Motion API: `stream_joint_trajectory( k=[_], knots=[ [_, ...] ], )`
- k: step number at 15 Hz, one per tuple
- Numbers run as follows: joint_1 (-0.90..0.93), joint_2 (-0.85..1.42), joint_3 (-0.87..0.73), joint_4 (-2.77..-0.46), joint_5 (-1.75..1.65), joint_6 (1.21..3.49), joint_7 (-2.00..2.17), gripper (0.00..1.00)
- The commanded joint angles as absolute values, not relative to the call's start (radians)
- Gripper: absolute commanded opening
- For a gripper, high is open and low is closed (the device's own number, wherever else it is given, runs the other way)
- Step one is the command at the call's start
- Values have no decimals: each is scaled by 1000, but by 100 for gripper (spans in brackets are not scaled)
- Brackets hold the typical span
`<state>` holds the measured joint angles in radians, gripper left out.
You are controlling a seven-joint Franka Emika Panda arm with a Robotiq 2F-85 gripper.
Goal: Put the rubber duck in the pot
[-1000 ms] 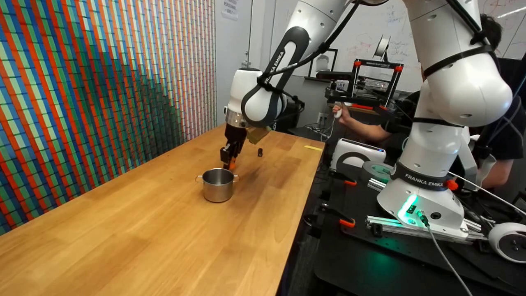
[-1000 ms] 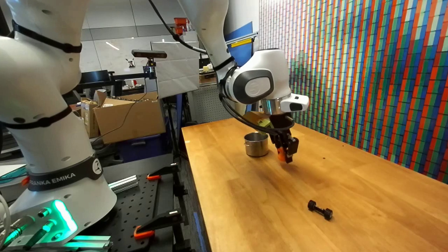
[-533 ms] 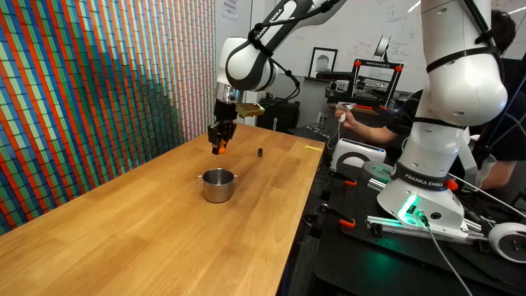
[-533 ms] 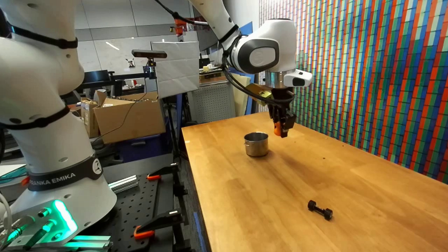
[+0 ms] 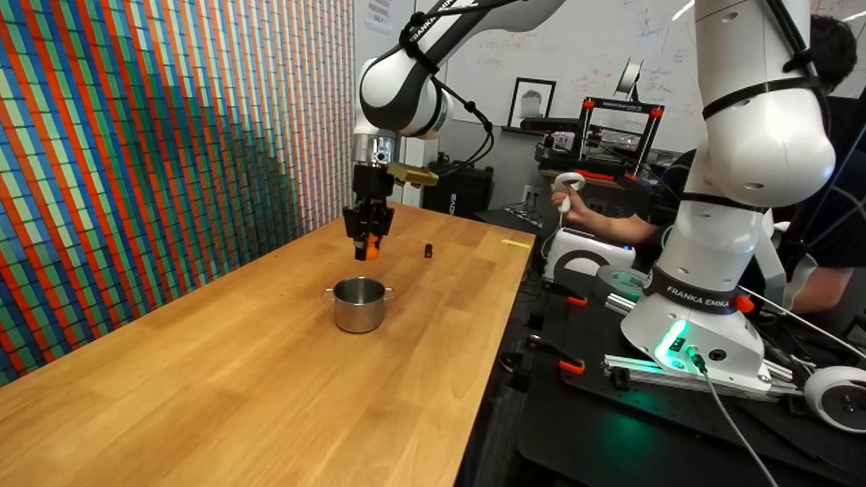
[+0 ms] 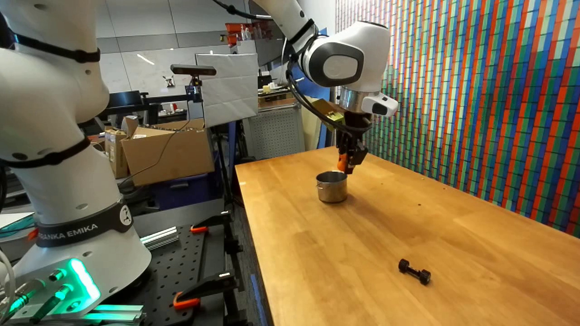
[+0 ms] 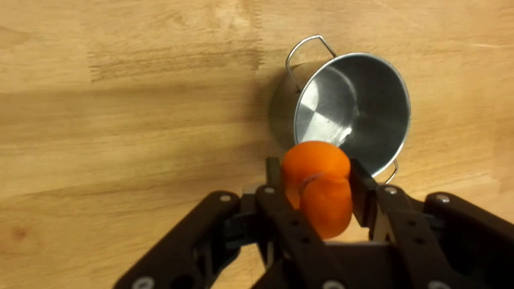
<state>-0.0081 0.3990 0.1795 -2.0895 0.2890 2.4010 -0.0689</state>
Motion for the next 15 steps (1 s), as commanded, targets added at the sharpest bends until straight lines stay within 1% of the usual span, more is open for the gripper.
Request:
stream_joint_trajectory(
  k=[1,2,3,4,5,6,8,10,11,15],
  knots=[
    [-23,387,183,-2053,348,2288,-112,18],
    [-24,387,183,-2047,357,2261,-116,18],
    [8,371,206,-2141,392,2319,-94,18],
    [9,376,211,-2143,415,2309,-97,20],
    [13,381,221,-2156,438,2314,-105,67],
    [19,388,227,-2166,450,2316,-111,67],
    [30,400,223,-2169,447,2320,-112,81],
    [34,399,201,-2154,411,2331,-108,97],
    [34,388,188,-2144,393,2340,-104,100],
    [35,333,124,-2082,277,2365,-94,100]
  ],
)
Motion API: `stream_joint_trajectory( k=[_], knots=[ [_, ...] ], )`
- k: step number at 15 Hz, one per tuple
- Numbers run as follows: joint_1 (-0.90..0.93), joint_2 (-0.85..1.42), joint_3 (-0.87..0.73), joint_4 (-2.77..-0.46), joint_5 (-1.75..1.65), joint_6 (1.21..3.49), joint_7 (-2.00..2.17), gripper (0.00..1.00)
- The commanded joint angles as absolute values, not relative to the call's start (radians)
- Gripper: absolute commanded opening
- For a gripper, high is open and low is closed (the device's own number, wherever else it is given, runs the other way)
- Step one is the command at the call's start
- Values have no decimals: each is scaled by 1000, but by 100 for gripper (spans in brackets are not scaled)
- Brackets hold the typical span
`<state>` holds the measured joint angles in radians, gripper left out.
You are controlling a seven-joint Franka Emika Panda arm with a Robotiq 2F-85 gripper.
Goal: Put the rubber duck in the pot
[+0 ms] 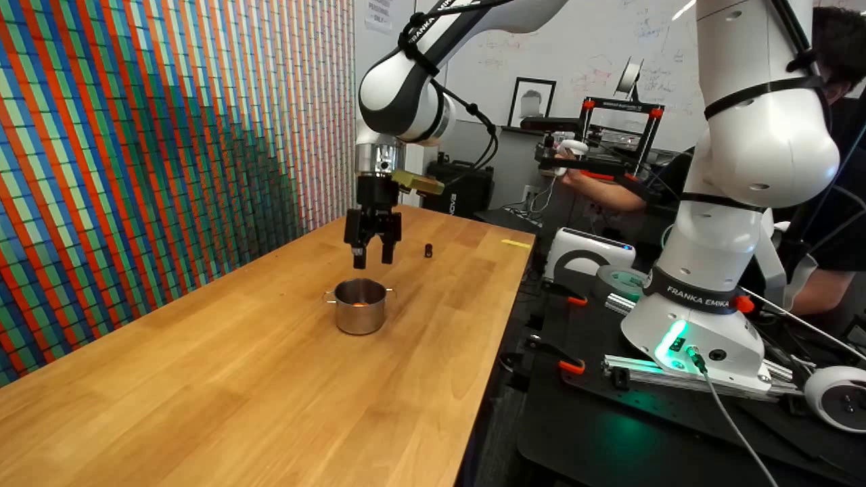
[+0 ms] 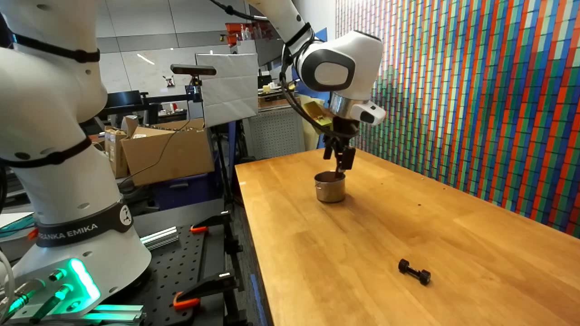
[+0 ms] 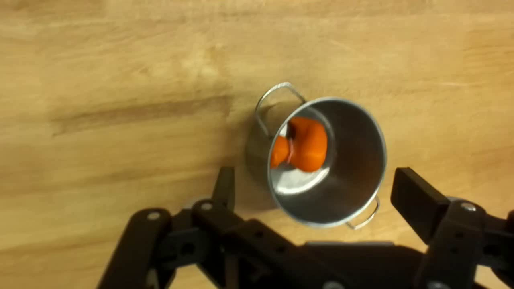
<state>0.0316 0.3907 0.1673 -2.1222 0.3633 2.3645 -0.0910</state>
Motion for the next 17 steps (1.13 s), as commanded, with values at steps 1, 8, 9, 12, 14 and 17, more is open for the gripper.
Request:
stream_joint_trajectory(
  k=[1,8,9,12,14,17],
  knots=[
    [37,320,109,-2066,234,2362,-93,100],
    [25,125,60,-2024,12,2202,-161,100],
    [22,95,60,-2020,9,2160,-177,100],
    [15,9,44,-2010,-5,2013,-211,100],
    [27,36,45,-2018,11,2063,-181,100],
    [26,8,40,-2019,10,2029,-189,100]
  ],
)
